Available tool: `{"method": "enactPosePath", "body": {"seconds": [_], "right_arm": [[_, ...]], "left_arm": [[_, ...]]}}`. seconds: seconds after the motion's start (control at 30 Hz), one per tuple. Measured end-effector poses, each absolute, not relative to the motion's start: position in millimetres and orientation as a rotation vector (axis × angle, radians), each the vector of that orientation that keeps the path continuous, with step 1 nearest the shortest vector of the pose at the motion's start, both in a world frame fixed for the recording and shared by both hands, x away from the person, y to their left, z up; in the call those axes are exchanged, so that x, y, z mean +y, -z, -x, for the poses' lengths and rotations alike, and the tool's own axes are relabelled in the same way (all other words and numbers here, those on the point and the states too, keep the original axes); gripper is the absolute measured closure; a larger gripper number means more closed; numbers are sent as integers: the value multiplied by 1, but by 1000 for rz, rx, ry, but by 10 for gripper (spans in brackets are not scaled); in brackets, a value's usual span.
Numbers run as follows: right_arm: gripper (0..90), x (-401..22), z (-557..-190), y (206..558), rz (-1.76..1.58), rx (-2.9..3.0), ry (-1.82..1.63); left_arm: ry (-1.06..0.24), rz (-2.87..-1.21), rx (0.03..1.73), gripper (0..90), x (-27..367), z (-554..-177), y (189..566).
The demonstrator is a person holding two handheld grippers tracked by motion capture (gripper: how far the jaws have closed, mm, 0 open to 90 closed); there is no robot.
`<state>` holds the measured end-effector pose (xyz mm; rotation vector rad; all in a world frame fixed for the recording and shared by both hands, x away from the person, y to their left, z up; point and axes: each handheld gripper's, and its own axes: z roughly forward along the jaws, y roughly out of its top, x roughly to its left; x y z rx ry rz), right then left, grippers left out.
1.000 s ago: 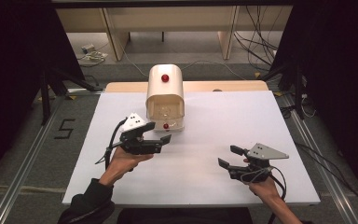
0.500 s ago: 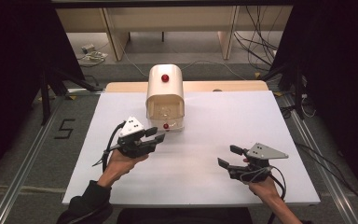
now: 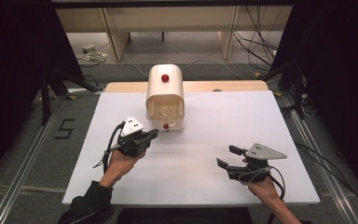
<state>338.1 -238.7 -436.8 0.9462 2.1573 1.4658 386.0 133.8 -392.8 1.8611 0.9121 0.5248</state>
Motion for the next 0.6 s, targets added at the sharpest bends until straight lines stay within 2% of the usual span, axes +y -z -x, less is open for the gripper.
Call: {"method": "enactPosePath", "body": {"seconds": [0.6], "right_arm": [[303,-238,-338,437,-947,2158,-1464]], "left_arm": [[-557,-1854,937,892,131,-399,401]]}}
